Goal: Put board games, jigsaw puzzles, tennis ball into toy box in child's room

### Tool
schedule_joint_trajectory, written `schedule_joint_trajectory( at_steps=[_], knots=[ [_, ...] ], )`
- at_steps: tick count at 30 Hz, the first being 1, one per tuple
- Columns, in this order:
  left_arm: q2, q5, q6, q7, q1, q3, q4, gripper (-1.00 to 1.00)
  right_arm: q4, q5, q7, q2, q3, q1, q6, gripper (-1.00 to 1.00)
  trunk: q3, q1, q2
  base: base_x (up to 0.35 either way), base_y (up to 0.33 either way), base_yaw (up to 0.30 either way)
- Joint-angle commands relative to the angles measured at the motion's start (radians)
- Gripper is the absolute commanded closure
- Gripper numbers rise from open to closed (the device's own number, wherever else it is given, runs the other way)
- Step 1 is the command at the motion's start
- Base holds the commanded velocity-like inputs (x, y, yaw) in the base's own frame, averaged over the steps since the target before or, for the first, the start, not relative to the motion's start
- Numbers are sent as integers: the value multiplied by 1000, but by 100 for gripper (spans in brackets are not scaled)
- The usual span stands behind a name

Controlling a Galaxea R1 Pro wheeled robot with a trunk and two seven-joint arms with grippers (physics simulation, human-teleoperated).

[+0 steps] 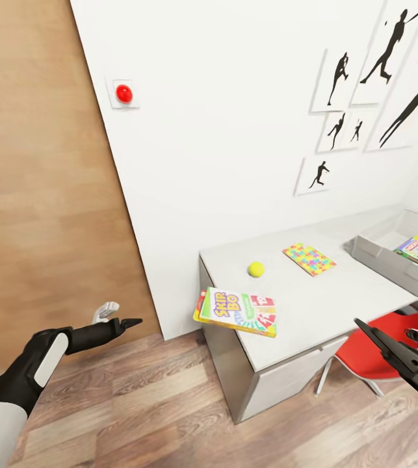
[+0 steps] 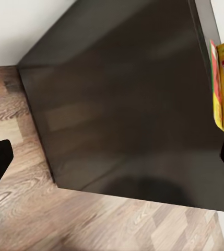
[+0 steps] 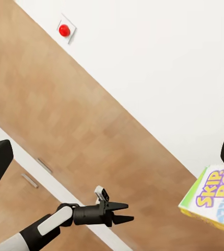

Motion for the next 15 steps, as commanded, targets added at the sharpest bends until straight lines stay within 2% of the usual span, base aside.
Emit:
schedule_joint_trajectory(
  at_steps=[1, 5, 12, 15],
  knots=[
    [0, 1, 6, -3, -1, 2, 0, -100, 0, -4, 1, 0, 0, -1, 8, -100, -1, 0, -1, 3, -238, 0],
    [0, 2, 6, -4, -1, 2, 0, -100, 0, -4, 1, 0, 0, -1, 8, -100, -1, 0, -1, 2, -159, 0],
    [1, 2, 6, -6, -1, 2, 0, -100, 0, -4, 1, 0, 0, -1, 7, -100, -1, 0, -1, 0, -68, 0],
    [1, 2, 6, -6, -1, 2, 0, -100, 0, -4, 1, 0, 0, -1, 6, -100, -1, 0, -1, 0, -194, 0]
  ],
)
